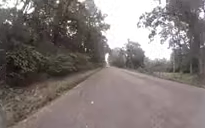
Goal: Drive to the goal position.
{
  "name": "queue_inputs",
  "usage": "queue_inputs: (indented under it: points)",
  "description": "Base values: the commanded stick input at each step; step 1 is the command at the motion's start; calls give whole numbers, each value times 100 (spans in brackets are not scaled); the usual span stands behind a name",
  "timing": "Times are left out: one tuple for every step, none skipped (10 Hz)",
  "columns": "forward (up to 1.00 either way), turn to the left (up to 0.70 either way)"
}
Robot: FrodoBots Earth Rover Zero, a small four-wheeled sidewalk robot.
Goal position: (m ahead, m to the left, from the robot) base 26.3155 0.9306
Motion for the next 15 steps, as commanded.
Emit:
queue_inputs:
  points:
    - [70,0]
    - [70,0]
    - [70,0]
    - [70,0]
    - [70,0]
    - [70,0]
    - [70,0]
    - [70,-13]
    - [70,-29]
    - [70,-3]
    - [70,0]
    - [70,-7]
    - [70,-16]
    - [70,-28]
    - [70,-15]
